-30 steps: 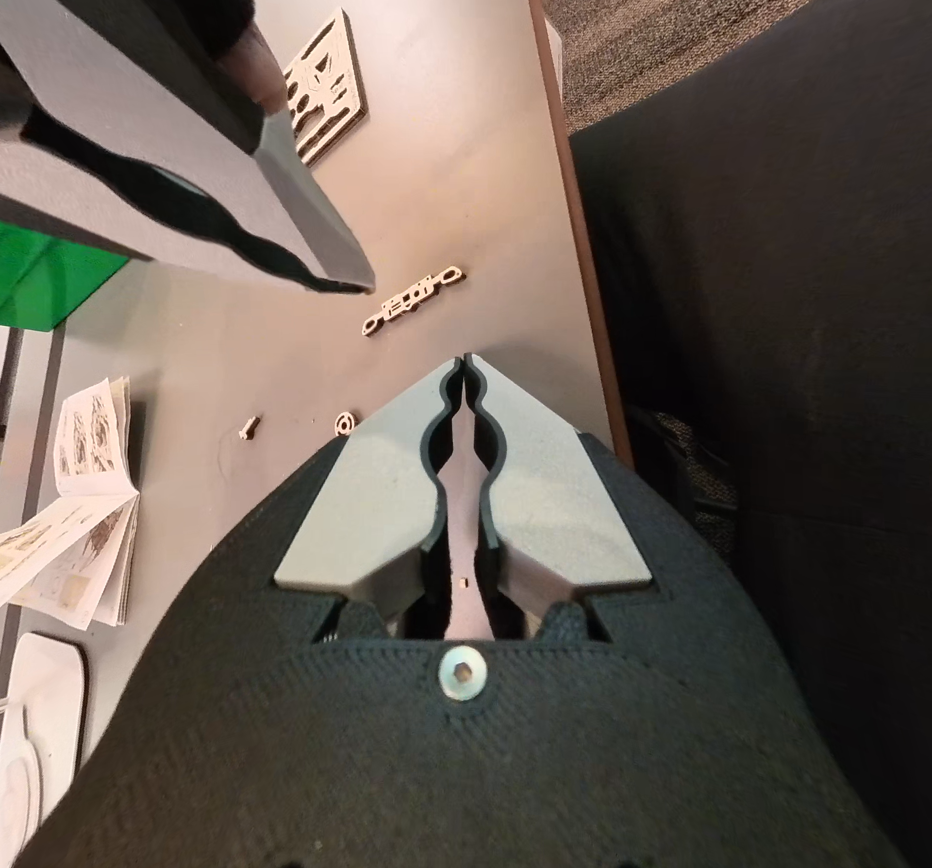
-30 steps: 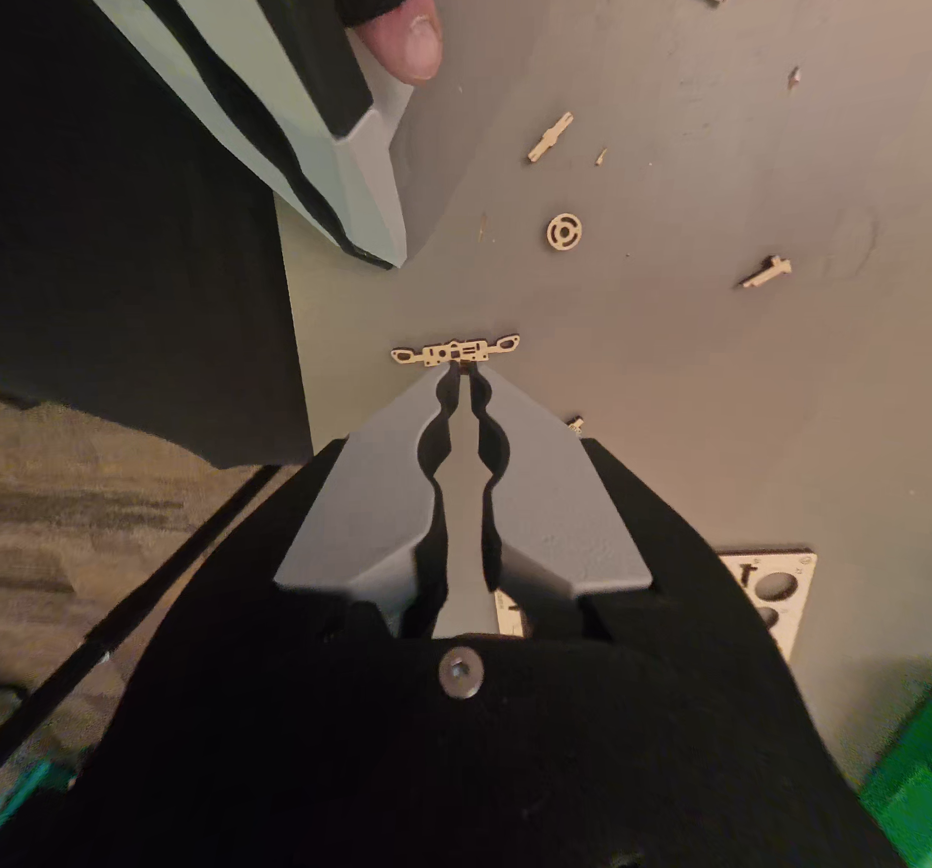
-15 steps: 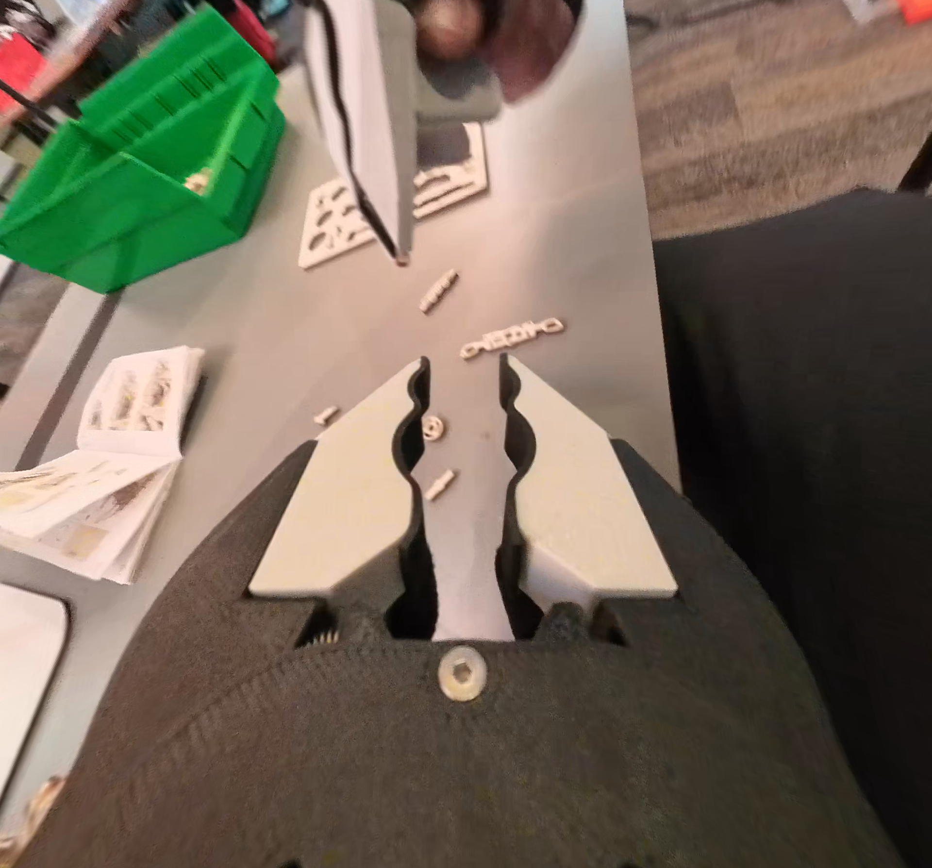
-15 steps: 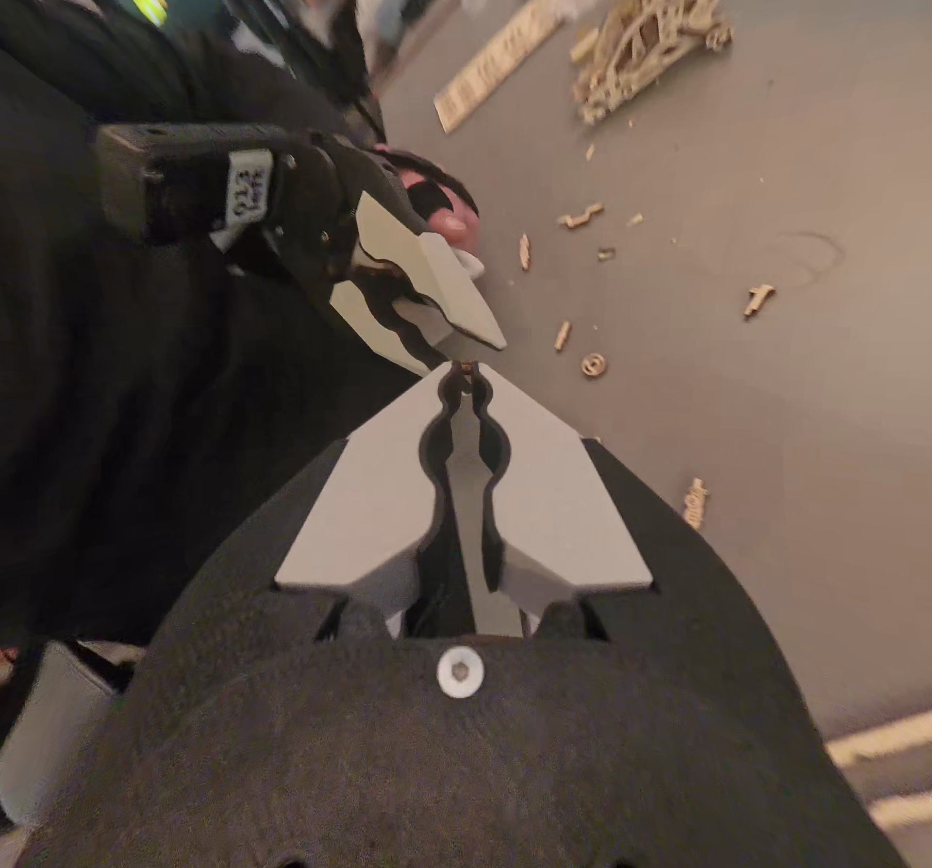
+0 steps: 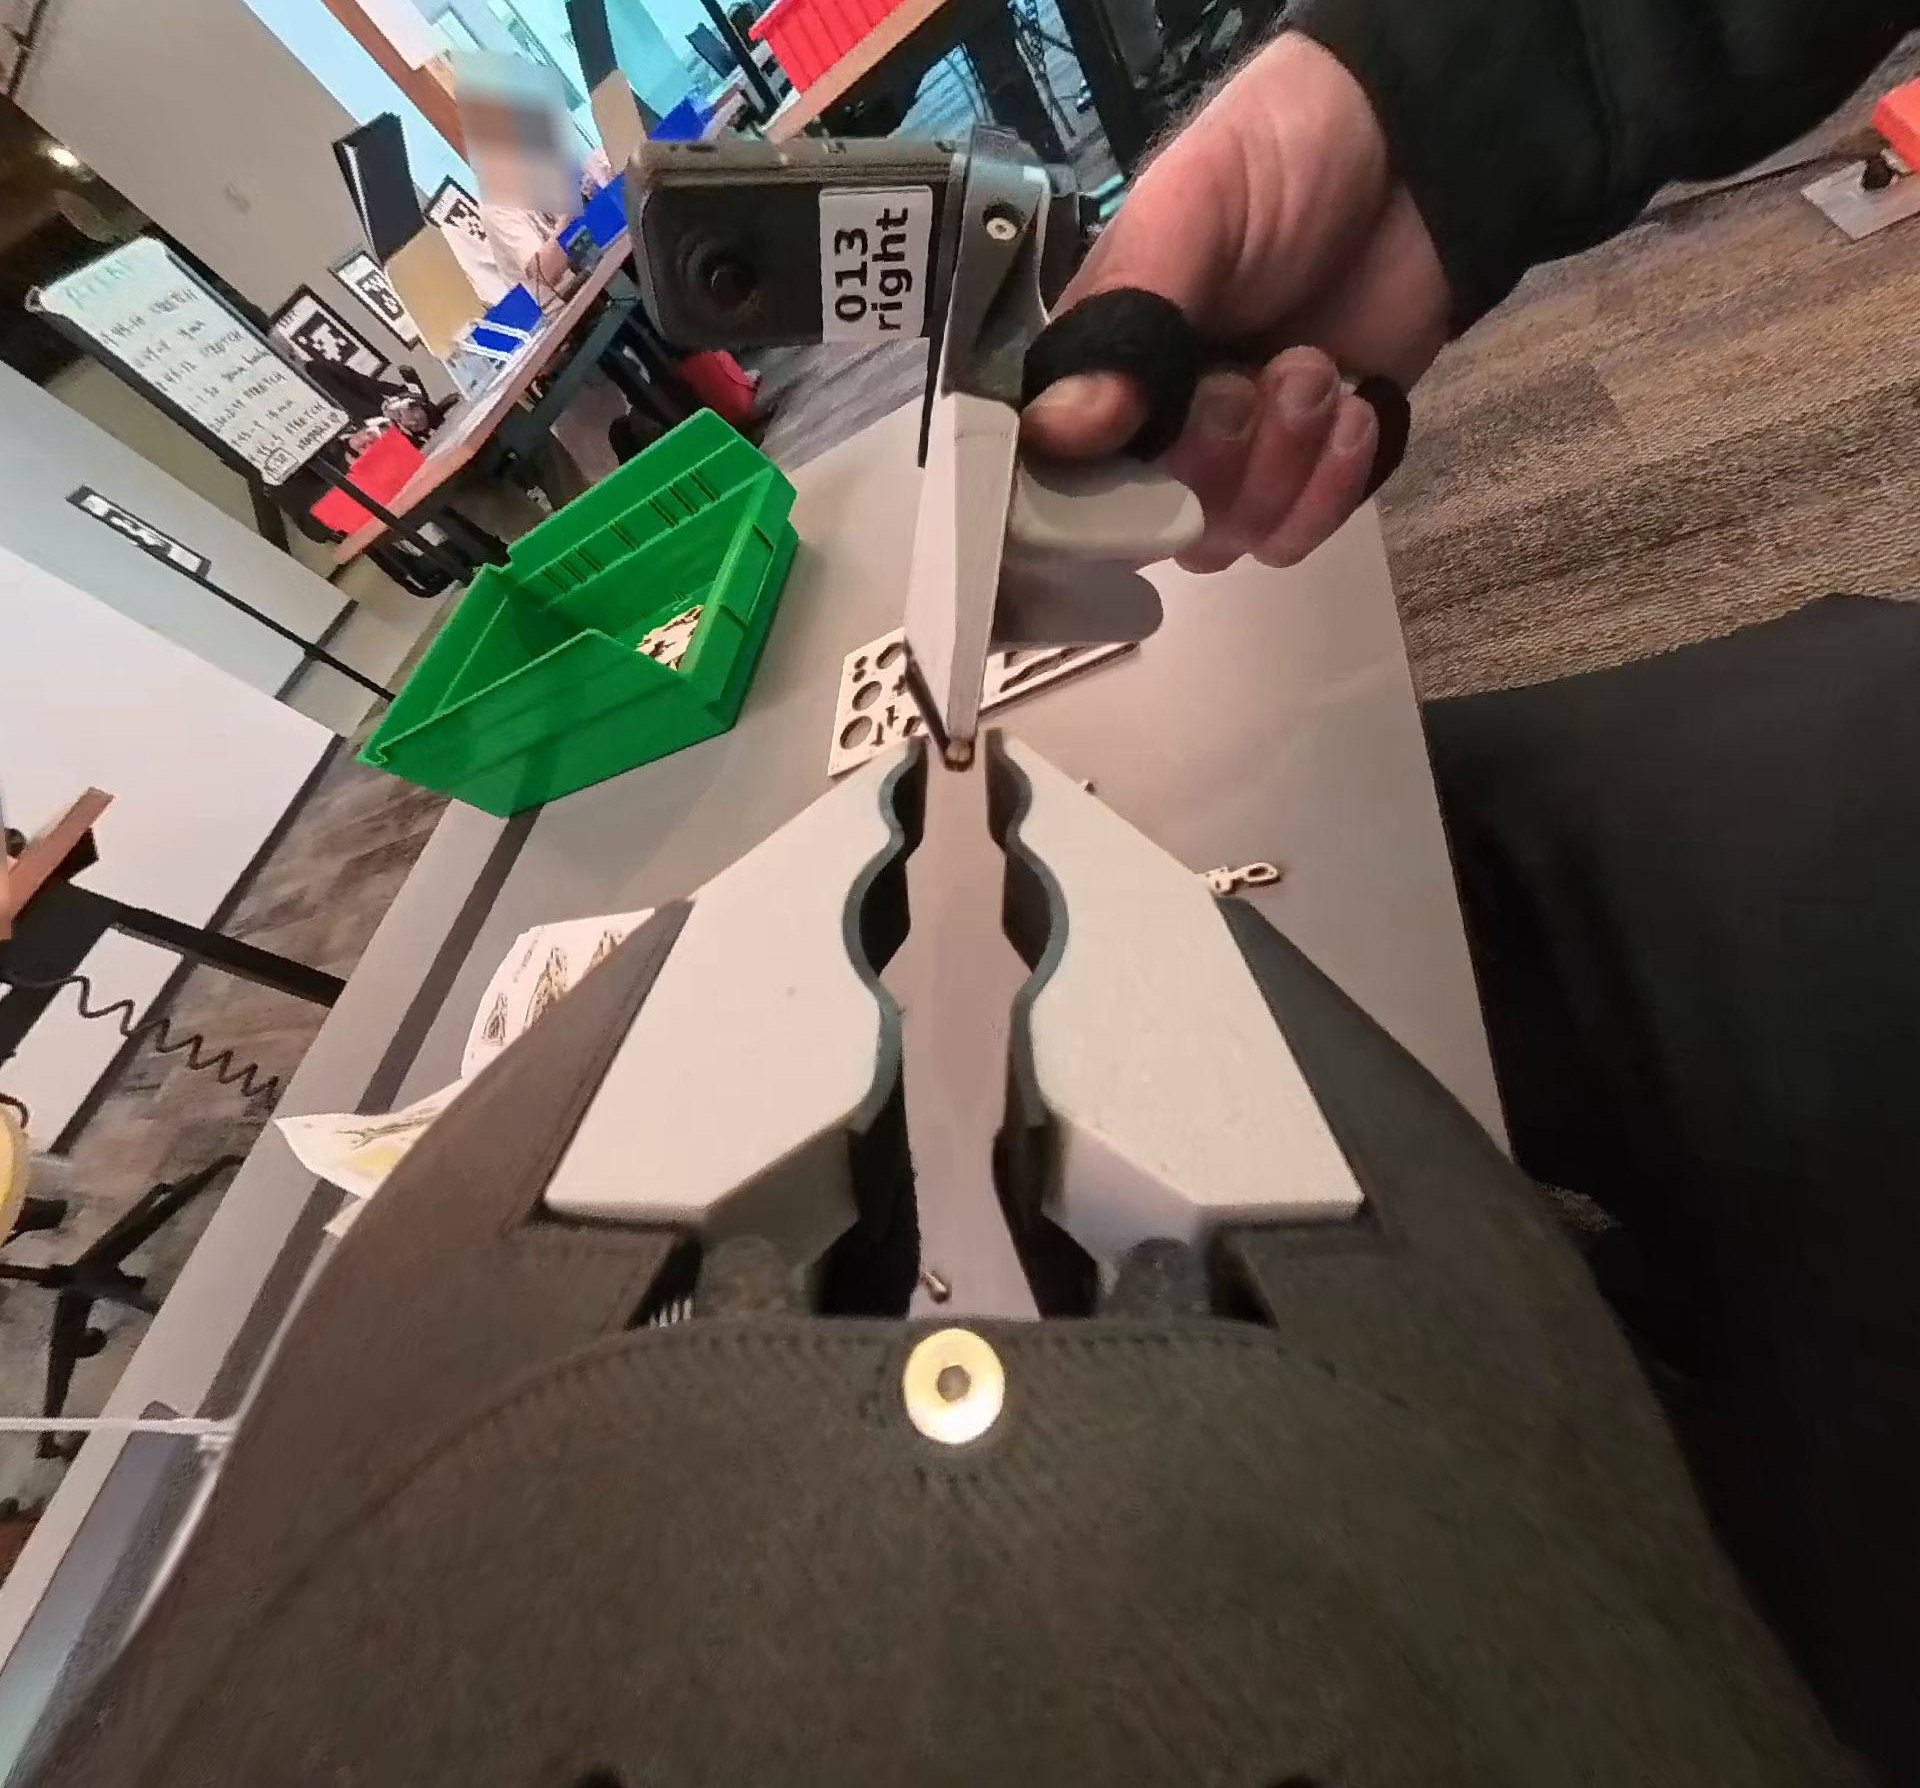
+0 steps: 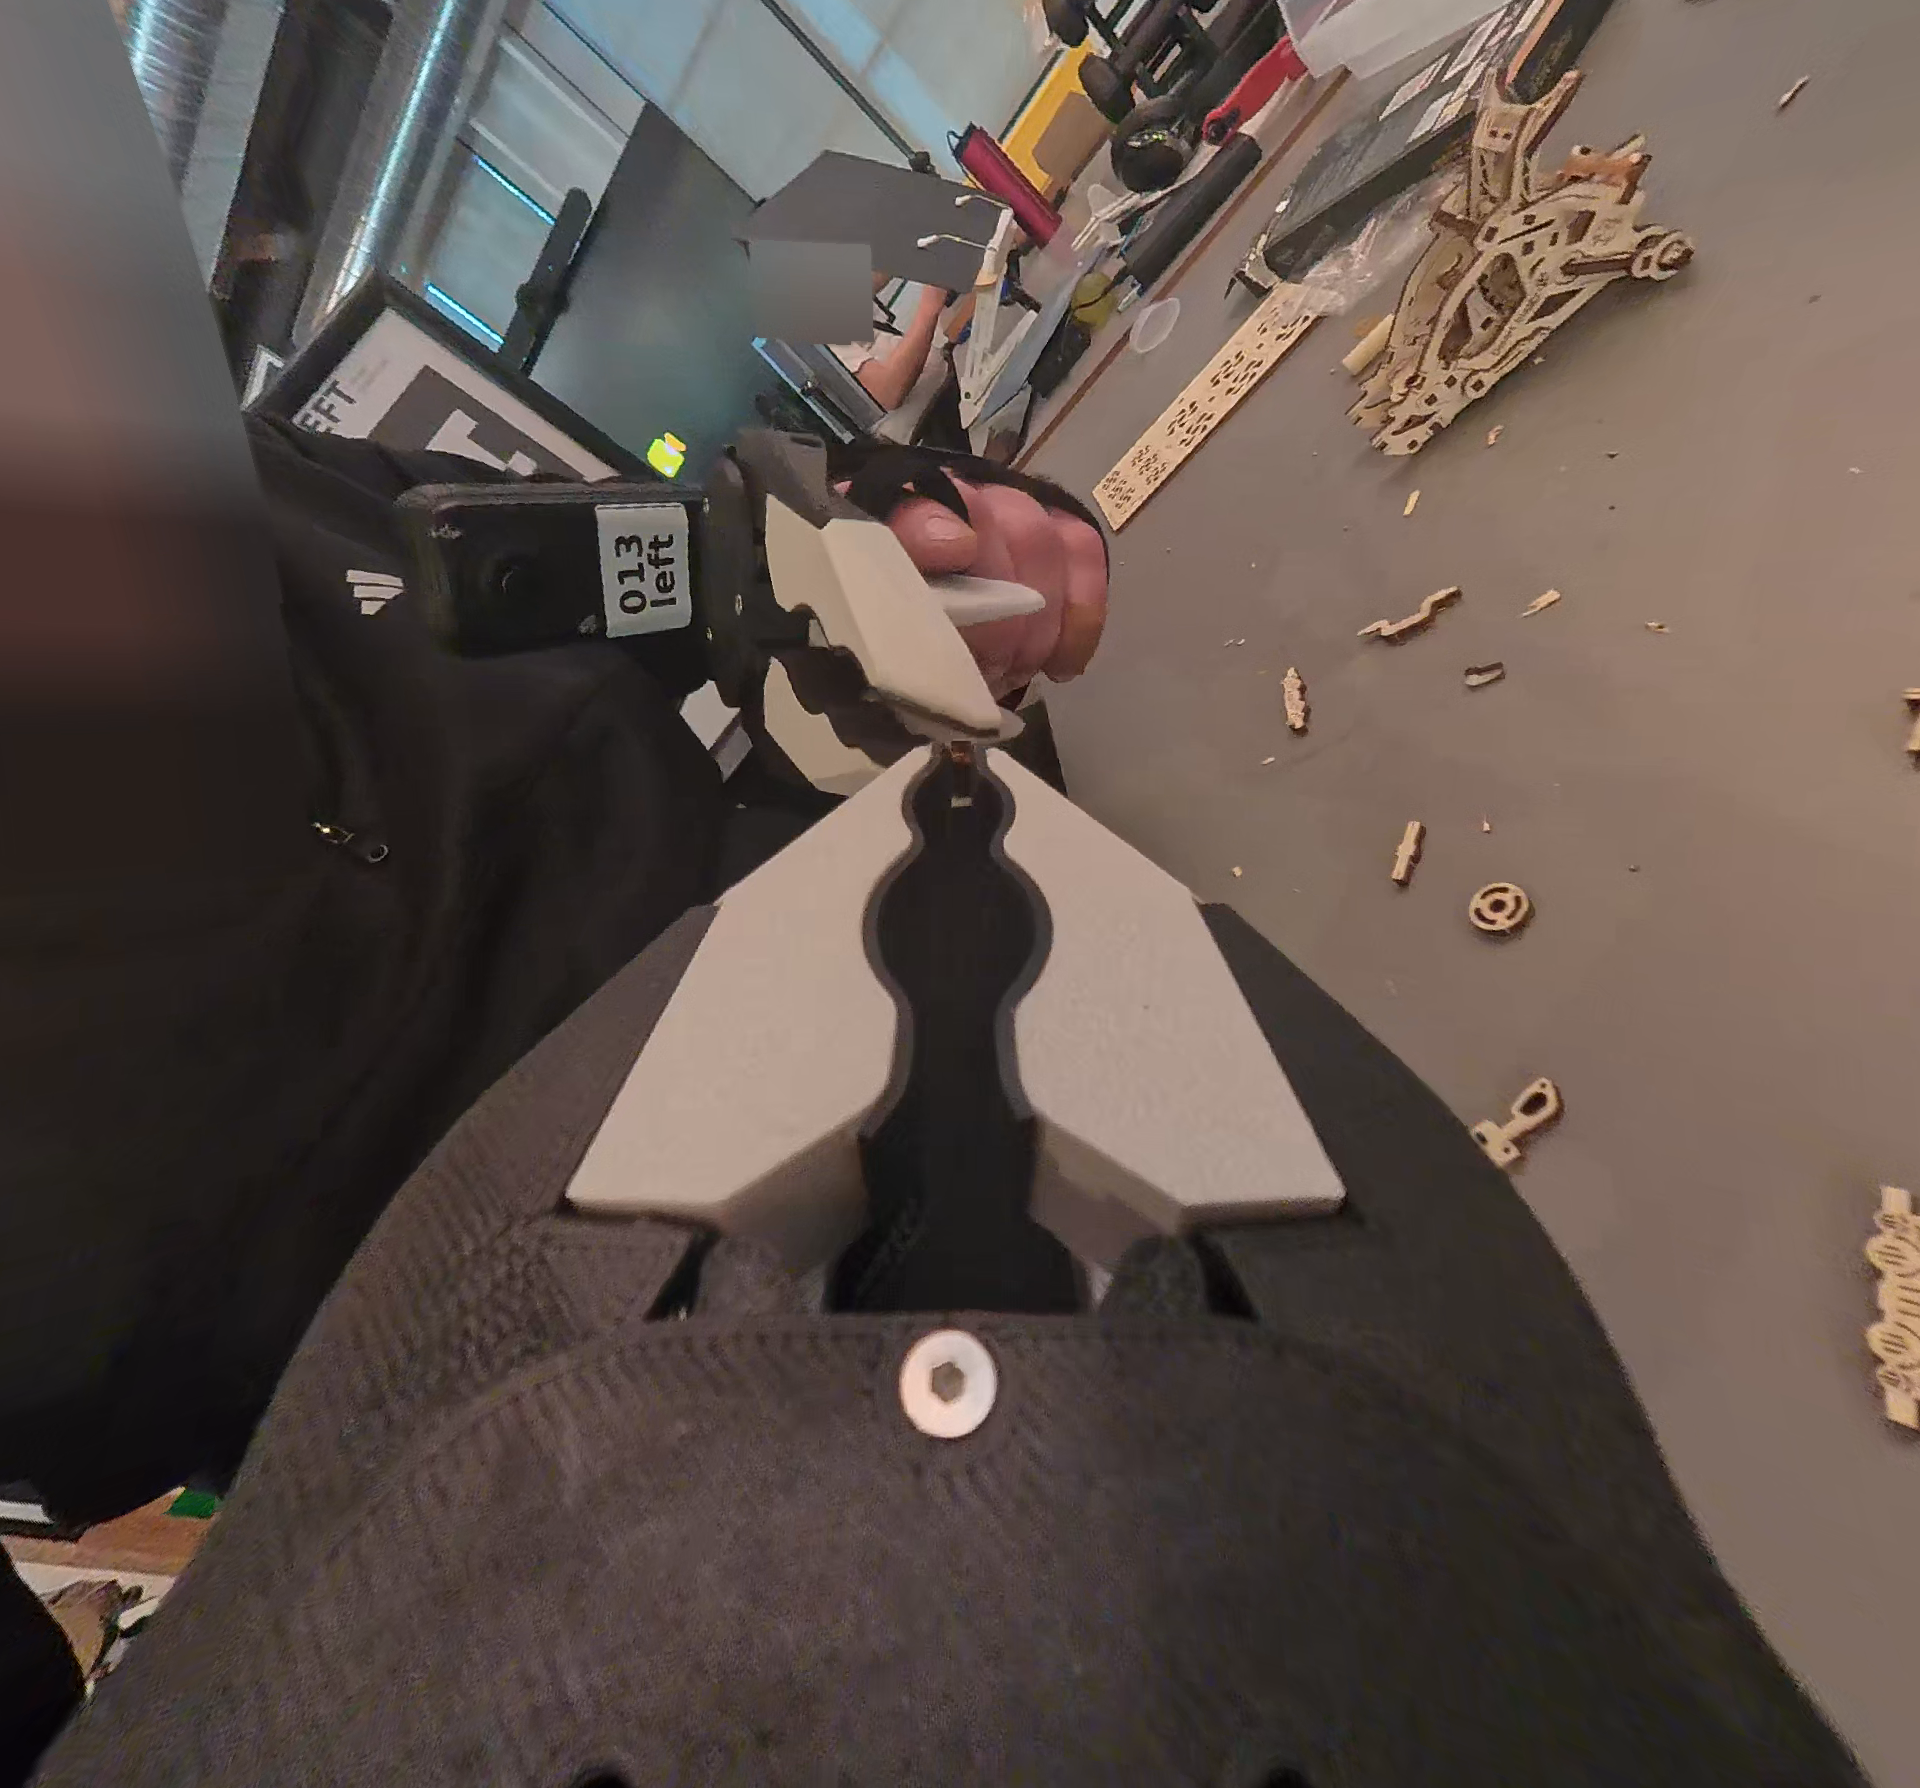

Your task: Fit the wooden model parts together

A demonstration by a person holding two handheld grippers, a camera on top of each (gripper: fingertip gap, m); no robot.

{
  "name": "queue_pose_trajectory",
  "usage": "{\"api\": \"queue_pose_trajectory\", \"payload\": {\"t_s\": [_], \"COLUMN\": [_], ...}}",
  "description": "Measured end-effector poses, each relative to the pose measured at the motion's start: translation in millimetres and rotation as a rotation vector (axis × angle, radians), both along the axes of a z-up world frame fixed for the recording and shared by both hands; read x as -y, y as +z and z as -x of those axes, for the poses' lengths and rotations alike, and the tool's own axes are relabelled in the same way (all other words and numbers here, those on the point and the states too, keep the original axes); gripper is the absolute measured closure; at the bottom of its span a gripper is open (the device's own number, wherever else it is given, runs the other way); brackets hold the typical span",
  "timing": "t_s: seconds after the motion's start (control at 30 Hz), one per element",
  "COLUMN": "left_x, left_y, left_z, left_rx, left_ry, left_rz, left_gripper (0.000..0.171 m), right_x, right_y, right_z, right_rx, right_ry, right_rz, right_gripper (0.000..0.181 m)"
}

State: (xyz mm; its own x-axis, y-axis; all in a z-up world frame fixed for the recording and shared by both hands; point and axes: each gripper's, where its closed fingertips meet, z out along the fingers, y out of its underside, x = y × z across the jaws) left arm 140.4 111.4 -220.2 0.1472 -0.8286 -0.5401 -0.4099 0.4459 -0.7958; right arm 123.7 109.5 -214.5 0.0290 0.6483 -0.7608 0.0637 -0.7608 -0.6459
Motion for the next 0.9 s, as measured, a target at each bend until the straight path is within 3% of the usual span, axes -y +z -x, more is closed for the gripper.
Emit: {"api": "queue_pose_trajectory", "payload": {"t_s": [0.4, 0.63, 0.9], "left_x": [3.8, 6.7, -14.7], "left_y": [6.2, 5.3, -6.3], "left_z": [0.5, 0.1, 29.1], "left_rx": [0.019, 0.017, -0.037], "left_ry": [-0.003, -0.007, 0.103], "left_rz": [-0.004, 0.002, 0.102], "left_gripper": [0.168, 0.170, 0.168], "right_x": [6.1, 4.9, -3.3], "right_y": [10.4, 8.9, 5.4], "right_z": [0.4, -7.7, -28.6], "right_rx": [-0.067, -0.081, -0.069], "right_ry": [-0.032, -0.083, -0.199], "right_rz": [0.023, 0.005, -0.051], "right_gripper": [0.171, 0.181, 0.181]}}
